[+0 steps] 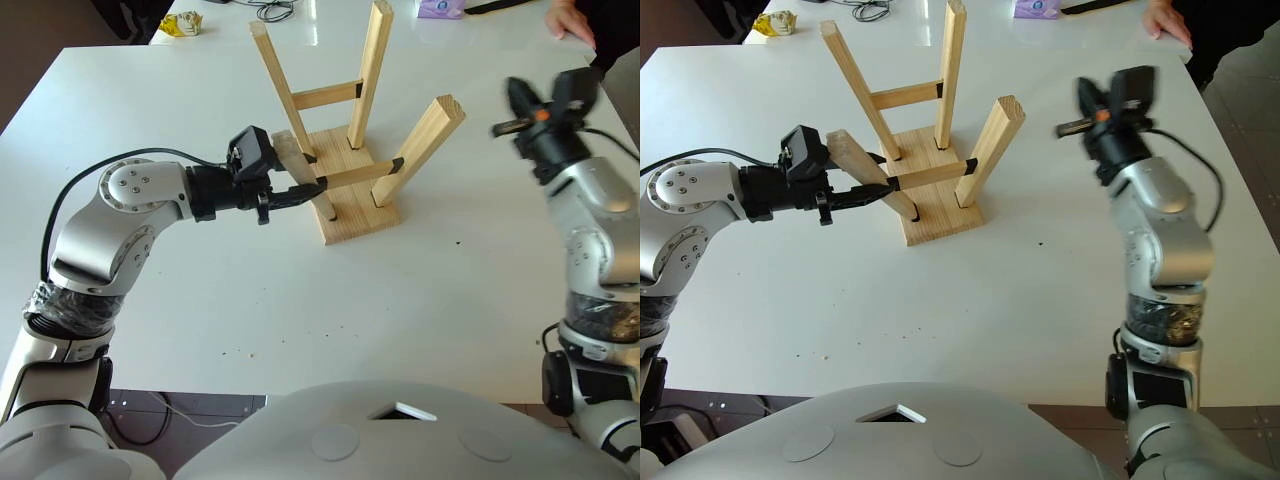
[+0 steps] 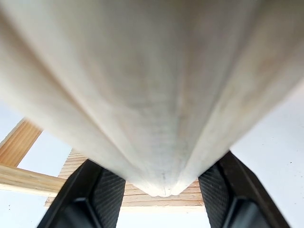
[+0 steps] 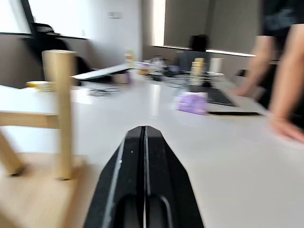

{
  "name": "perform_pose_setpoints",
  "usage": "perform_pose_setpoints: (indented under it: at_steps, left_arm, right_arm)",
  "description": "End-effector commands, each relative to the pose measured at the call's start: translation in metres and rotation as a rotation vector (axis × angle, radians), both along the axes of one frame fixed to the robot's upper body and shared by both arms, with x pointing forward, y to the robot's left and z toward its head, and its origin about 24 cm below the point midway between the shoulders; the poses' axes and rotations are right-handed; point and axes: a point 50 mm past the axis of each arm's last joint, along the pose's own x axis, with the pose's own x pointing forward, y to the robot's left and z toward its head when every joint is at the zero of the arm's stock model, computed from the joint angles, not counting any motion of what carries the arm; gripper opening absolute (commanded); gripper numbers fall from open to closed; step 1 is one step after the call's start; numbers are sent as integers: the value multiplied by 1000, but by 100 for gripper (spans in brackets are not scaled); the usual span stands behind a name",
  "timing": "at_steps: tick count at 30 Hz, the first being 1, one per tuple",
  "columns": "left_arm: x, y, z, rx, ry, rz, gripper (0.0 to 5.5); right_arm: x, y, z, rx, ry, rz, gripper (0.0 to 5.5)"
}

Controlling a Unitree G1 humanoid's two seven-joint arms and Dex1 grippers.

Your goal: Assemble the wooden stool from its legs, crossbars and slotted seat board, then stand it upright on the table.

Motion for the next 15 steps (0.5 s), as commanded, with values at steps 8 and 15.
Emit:
perform_pose_setpoints:
  at_steps: [8,15]
  left_arm:
    - [-20,19,-80,235,322,45,205]
    - [-21,13,-92,240,356,5,205]
  right_arm:
    - [-29,44,-2,44,54,258,0]
    - [-23,38,-2,37,45,222,0]
